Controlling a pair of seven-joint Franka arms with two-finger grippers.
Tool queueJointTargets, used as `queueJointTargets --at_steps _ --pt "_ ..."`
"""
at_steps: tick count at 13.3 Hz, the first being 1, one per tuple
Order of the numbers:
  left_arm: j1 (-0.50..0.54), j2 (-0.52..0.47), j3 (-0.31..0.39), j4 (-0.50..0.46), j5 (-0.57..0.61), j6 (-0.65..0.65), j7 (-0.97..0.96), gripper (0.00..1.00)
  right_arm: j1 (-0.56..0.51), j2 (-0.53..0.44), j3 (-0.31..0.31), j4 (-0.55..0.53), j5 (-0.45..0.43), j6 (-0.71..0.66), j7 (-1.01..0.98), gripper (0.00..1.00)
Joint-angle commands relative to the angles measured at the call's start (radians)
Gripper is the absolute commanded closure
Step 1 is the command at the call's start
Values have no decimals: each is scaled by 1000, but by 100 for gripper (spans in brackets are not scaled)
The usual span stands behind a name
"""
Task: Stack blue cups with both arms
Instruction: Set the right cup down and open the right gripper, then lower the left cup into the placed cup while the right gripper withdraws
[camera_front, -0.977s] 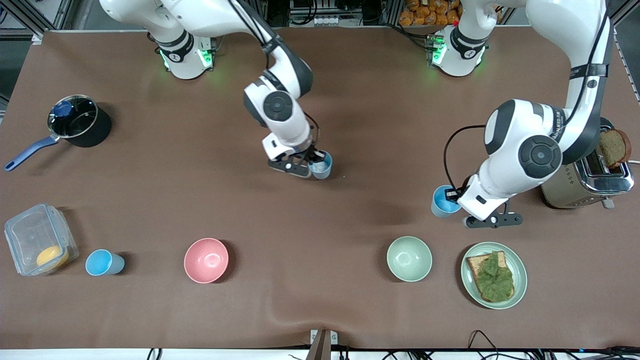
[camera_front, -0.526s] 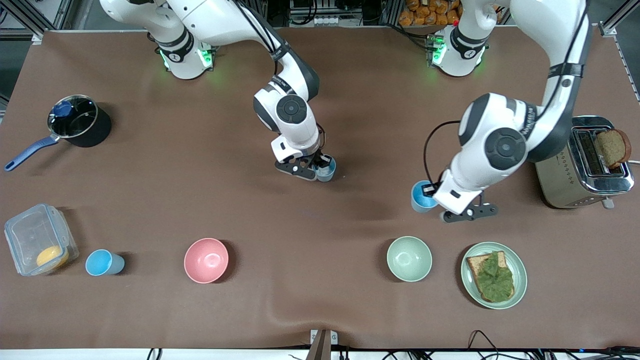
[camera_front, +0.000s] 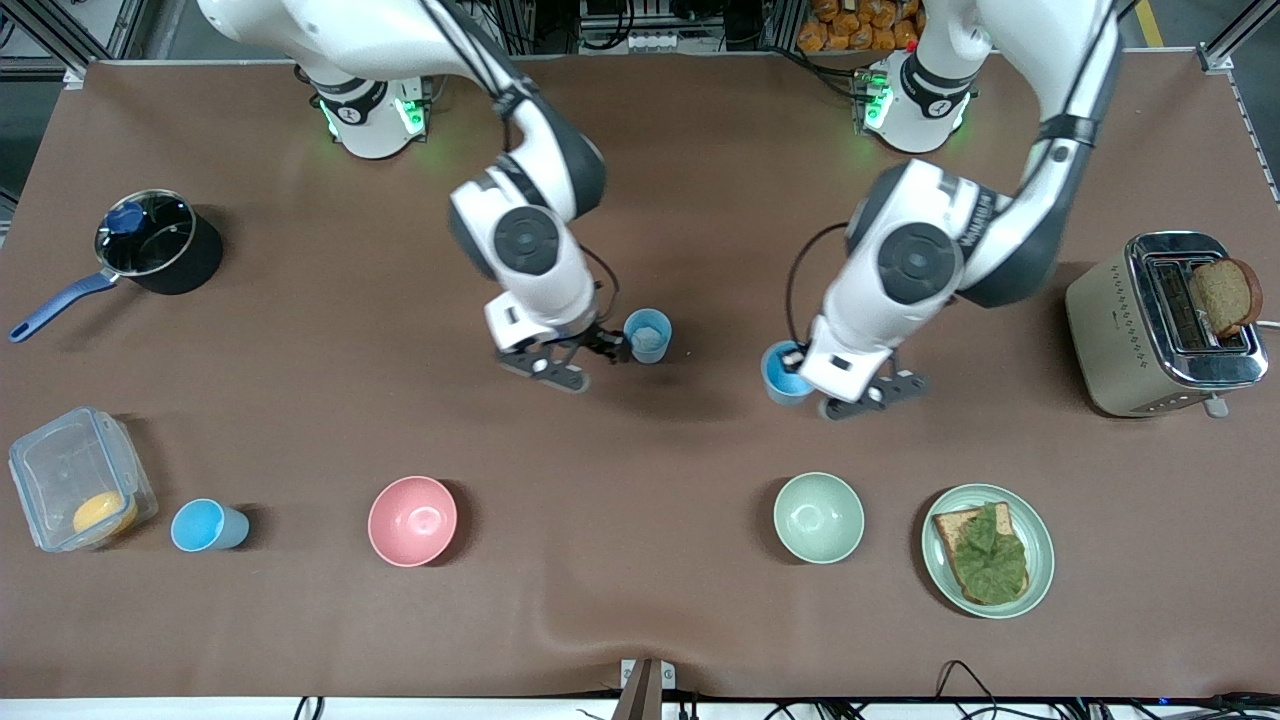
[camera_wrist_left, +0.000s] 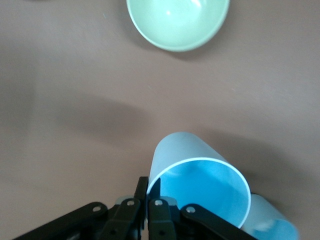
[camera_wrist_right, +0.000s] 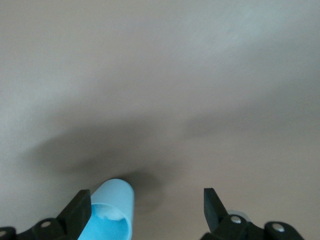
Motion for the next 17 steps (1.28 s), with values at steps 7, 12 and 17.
queueJointTargets --at_steps 7,12,17 --pt "-198 98 -38 106 -67 0 -352 100 -319 -190 19 45 24 -350 -486 0" --pt "-239 159 -40 138 -68 70 -404 100 -500 -279 16 23 24 -440 -818 0" --pt "-253 182 -40 126 -67 106 -406 100 -609 -332 13 31 11 -513 -938 0"
